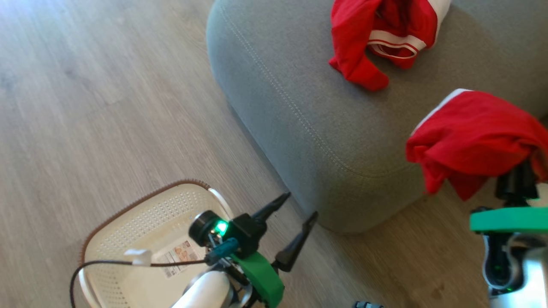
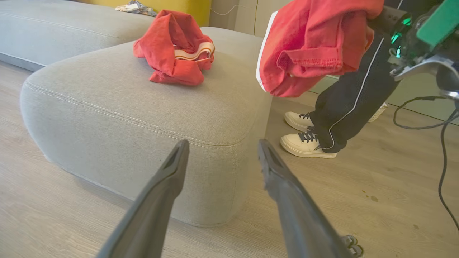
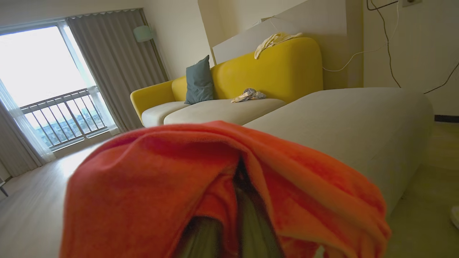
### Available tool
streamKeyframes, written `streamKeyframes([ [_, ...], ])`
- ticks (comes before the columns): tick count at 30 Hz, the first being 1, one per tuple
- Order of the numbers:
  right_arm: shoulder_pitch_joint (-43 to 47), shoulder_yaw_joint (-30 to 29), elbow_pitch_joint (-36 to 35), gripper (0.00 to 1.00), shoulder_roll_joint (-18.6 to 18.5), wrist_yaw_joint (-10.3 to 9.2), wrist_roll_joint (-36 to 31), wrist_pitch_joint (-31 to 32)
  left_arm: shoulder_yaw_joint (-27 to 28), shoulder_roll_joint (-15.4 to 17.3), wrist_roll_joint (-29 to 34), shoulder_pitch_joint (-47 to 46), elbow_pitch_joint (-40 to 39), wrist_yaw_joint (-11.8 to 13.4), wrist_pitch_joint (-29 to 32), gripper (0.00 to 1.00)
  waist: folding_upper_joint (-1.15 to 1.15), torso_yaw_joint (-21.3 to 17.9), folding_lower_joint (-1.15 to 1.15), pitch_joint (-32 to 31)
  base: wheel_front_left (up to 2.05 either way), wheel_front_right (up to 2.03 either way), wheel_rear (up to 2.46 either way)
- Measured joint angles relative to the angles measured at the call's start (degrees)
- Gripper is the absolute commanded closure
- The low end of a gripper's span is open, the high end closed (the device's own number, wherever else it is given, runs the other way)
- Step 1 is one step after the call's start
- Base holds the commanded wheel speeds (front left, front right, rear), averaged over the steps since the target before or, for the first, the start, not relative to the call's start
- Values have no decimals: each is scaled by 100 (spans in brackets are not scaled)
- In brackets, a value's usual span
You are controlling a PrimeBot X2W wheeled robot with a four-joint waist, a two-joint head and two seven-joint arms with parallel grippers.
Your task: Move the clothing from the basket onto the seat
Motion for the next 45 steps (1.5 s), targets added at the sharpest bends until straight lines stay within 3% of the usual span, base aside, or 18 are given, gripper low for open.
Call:
streamKeyframes([
  [6,230,-237,-185,100,10,0,187,0,-301,64,-99,-187,149,0,0,0,0,-102,0,150,0,0,0],
  [22,48,-537,-270,100,41,0,97,0,-243,126,-70,-344,115,0,0,0,0,-101,0,390,0,0,0],
  [33,-1870,-686,-171,100,-96,1,-165,-1,-58,543,280,-343,-23,0,0,0,0,-143,1,984,0,0,0],
  [39,-3256,-737,452,100,-521,1,15,-1,293,868,481,-367,-209,0,0,0,0,-170,1,1510,0,0,0],
  [45,-4643,-984,1452,100,-924,1,149,-2,255,1100,636,-439,-325,0,0,0,0,-66,1,2063,0,0,0],
])
